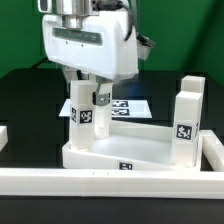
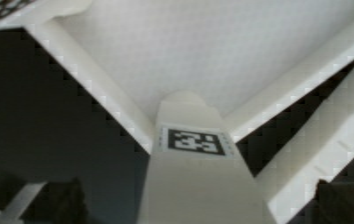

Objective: Assemble desk

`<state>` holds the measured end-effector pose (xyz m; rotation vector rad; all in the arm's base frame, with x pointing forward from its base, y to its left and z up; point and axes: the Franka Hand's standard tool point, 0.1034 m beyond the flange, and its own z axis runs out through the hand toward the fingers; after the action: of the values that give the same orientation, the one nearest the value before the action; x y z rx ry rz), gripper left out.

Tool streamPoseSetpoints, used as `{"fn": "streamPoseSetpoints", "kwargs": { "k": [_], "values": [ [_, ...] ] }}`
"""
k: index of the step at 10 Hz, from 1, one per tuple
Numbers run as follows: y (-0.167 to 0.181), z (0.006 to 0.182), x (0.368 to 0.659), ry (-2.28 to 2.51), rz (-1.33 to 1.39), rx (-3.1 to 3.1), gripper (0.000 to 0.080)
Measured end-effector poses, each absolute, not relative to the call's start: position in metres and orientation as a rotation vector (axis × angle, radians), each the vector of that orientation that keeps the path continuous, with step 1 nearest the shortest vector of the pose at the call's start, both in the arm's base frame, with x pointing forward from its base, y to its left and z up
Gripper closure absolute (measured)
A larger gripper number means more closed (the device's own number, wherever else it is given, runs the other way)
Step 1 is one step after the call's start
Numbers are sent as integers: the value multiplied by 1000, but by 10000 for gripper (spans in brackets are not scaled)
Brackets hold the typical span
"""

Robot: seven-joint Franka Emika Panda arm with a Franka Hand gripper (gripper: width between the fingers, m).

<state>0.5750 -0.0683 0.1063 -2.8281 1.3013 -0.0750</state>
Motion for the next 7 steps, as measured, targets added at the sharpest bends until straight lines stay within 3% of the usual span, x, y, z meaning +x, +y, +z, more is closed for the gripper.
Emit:
{"fn": "streamPoseSetpoints", "kwargs": {
  "k": [7],
  "values": [
    [-65,106,576,285,-86,-3136,151]
  ]
}}
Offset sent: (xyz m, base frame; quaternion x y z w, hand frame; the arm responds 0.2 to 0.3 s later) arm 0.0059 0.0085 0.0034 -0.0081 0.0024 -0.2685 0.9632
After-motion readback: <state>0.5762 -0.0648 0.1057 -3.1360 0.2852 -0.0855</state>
